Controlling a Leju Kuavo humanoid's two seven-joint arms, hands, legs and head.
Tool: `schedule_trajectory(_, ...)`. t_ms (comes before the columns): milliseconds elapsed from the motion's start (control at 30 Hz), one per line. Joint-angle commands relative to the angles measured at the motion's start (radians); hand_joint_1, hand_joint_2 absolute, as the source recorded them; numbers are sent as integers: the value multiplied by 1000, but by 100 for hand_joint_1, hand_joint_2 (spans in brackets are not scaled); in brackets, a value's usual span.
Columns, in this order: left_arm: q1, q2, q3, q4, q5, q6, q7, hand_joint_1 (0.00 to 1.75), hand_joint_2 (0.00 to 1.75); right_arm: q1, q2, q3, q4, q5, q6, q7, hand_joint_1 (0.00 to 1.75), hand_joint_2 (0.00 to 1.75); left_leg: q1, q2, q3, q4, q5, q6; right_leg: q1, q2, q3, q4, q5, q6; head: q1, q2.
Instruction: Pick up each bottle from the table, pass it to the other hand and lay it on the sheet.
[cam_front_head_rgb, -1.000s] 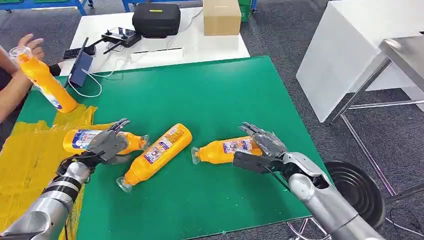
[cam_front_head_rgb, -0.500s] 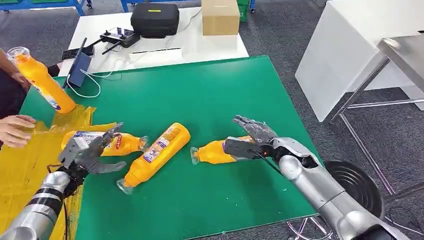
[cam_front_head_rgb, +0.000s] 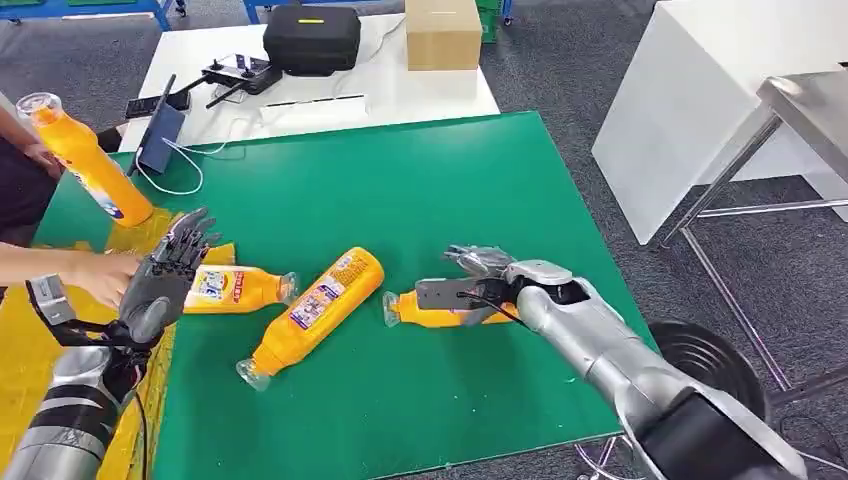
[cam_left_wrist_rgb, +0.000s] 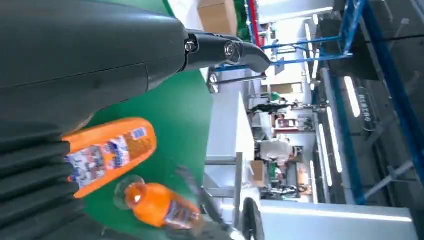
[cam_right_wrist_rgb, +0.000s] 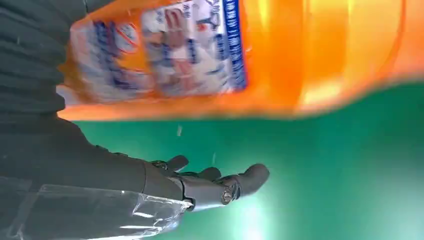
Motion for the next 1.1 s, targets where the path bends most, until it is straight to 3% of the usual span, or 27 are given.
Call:
schedule_trajectory(33,-120,-72,-1,129,23,-15,-10,0,0,-110,23,293,307,102,181,-36,0,175,2,-7,2,1,0,-1,1,-3,4,0,-1,0,0,0)
schedule_trajectory(467,-161,-85,-11,178,45,-15,-2,0,0,-114,-69,386,260,147,232,-75,0,175,2,-10,6,0,1,-1,1,-6,9,-3,0,0,-1,0)
schedule_trajectory(1100,-91,-61,34,132,76,-21,3,0,0,-110,-146,332,180,92,182,-20,0,175,0,-10,11,0,1,0,-1,-7,16,-5,0,0,-1,0)
